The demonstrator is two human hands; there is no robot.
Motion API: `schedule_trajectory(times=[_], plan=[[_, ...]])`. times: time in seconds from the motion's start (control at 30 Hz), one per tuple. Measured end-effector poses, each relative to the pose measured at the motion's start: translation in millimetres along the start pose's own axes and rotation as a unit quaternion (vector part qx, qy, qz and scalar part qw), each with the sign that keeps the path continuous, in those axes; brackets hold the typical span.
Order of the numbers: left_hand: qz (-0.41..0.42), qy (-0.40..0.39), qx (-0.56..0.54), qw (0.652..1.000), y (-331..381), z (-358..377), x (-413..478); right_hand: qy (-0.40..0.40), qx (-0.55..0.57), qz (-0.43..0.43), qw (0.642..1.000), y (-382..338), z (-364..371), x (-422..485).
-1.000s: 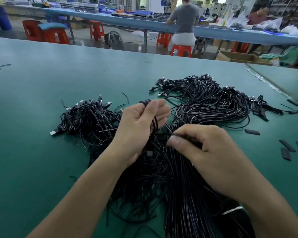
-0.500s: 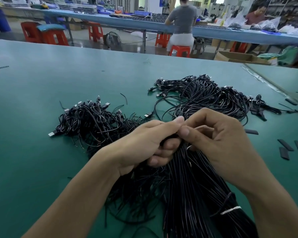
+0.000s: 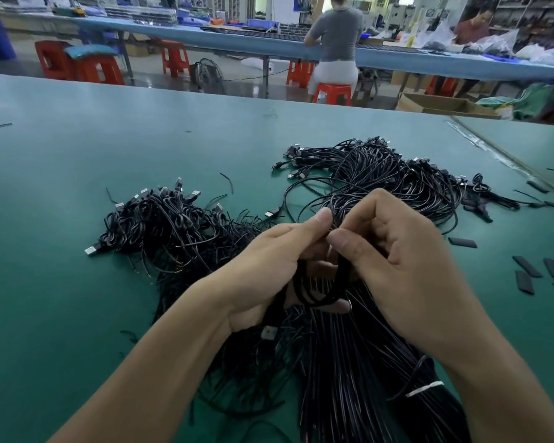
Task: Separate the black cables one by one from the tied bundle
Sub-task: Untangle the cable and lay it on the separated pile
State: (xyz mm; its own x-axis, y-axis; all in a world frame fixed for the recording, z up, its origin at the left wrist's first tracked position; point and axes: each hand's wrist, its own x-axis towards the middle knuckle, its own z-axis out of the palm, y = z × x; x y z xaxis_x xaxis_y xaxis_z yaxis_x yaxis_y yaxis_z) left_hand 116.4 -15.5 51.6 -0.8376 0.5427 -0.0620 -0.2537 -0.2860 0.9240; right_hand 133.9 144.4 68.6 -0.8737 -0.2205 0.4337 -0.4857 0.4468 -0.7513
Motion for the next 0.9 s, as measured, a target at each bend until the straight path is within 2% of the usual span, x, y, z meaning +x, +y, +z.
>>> schedule_trajectory(times=[0.13, 0.2, 0.33, 0.43, 0.5, 0.57, 0.7, 0.8, 0.9], plan=[[-0.053, -0.07, 0.02, 0.996, 5, -1, -5, 0.061, -0.033, -0.013, 0.998, 0, 4, -1], [-0.033, -0.078, 0.078, 0.993, 5, -2, -7, 0.079, -0.016, 0.001, 0.997, 2, 5, 0], [-0.005, -0.01, 0.159, 0.987, -2, -5, -2, 0.097, 0.003, 0.049, 0.994, 10, 7, 2], [-0.003, 0.109, 0.151, 0.982, -2, -15, 4, 0.089, 0.055, 0.133, 0.986, 15, 5, 3], [0.016, 0.189, 0.112, 0.975, 1, -27, 6, 0.061, 0.054, 0.175, 0.981, 17, 3, 3], [0.06, 0.233, 0.063, 0.969, 3, -36, 8, -0.023, -0.034, 0.165, 0.985, 18, 5, -1], [0.117, 0.228, 0.029, 0.966, 2, -36, 10, -0.206, -0.172, 0.128, 0.955, 16, 26, -7], [0.129, 0.224, -0.006, 0.966, 2, -32, 9, -0.253, -0.235, 0.112, 0.932, 14, 38, -10], [0.127, 0.233, -0.041, 0.963, 4, -27, 8, -0.242, -0.252, 0.112, 0.93, 15, 41, -12]])
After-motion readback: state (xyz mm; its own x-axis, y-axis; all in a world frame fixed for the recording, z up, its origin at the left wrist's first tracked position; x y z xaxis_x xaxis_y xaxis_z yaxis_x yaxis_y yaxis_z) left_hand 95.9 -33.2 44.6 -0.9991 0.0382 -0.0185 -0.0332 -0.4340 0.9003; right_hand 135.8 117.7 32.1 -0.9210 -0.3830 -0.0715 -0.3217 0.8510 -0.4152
